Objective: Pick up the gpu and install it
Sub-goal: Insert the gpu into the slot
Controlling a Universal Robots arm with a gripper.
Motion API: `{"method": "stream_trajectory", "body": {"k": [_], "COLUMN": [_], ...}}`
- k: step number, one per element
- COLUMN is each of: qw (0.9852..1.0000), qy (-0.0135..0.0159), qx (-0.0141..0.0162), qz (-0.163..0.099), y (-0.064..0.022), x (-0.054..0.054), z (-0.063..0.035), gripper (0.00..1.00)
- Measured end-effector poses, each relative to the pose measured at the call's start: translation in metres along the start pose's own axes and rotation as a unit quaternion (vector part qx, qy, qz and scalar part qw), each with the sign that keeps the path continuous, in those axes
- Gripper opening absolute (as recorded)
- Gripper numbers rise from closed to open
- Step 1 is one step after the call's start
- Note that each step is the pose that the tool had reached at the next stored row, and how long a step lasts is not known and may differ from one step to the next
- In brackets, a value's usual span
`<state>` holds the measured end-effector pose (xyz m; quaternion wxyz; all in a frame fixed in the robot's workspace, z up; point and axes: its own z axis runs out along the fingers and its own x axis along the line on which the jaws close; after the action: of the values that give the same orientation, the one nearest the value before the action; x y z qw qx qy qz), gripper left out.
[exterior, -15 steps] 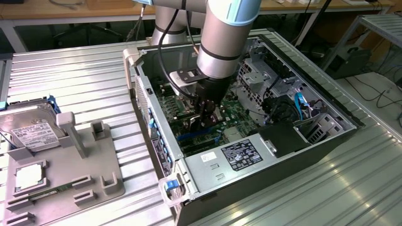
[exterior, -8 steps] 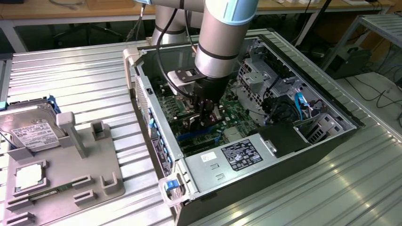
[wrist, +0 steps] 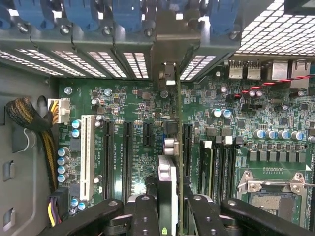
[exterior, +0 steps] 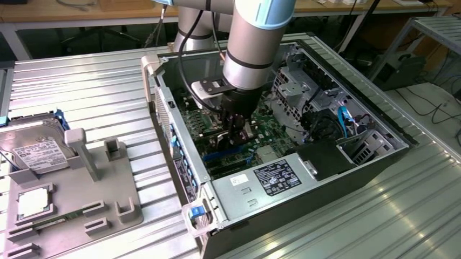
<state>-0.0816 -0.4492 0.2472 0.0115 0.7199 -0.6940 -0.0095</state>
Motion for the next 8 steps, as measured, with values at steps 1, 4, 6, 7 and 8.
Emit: {"method": "stream_trajectory", "body": {"k": [1,4,6,7,8], "qw": [1.0,1.0,1.0,1.0,1.0], "qy": [0.0,-0.0001,0.0001,0.0002,0.0002], "qx": [0.0,0.0001,0.0,0.0,0.0], "qz": [0.0,0.001,0.001,0.001,0.001], "y": [0.0,-0.0008,-0.0012,-0.0014,-0.0016], "x": [0.0,0.0,0.0001,0.0001,0.0001], "z": [0.0,0.0001,0.0,0.0,0.0], "gripper": [0.28,0.28,0.28,0.28,0.28]}}
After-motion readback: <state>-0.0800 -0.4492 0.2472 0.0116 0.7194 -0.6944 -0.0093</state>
